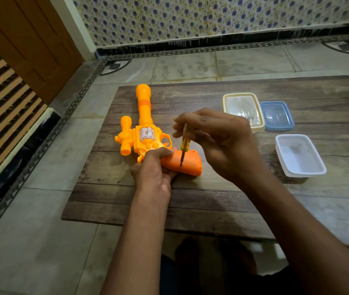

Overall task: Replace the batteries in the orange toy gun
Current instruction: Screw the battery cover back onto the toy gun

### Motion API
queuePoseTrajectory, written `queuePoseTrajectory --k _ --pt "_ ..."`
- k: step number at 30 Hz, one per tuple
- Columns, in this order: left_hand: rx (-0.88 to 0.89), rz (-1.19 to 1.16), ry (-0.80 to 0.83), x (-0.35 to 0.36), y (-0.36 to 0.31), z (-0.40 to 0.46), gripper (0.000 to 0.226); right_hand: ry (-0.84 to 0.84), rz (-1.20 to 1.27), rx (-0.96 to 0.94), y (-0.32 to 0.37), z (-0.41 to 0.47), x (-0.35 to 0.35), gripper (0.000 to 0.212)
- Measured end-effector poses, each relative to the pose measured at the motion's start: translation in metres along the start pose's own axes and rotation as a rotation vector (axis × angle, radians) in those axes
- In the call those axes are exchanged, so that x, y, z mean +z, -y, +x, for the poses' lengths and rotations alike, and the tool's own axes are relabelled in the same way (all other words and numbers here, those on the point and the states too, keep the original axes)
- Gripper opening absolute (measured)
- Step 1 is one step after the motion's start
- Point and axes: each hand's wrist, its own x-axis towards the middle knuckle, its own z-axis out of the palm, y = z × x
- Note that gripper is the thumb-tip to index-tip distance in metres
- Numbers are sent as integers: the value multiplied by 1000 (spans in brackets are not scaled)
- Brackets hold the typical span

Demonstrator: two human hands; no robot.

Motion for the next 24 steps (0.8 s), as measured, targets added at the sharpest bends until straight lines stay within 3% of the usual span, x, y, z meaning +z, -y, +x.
queuePoseTrajectory --k 3,8,12,17,21,24 --pt "-14 7 -12 -1 0 0 70 -47 -81 -24 2 1 1 27" --pt "-4 5 2 -1 0 2 91 -88 -152 -45 3 1 4 22" --pt "-15 9 -1 0 -1 1 72 6 -19 2 1 0 -3 25" --pt "10 -27 2 -3 2 6 103 -18 -79 -36 3 0 1 27" --pt "20 0 4 -2 0 0 82 -64 -171 -74 6 1 7 20" --pt "21 -10 -5 -2 0 0 89 -94 -208 -76 6 1 9 16"
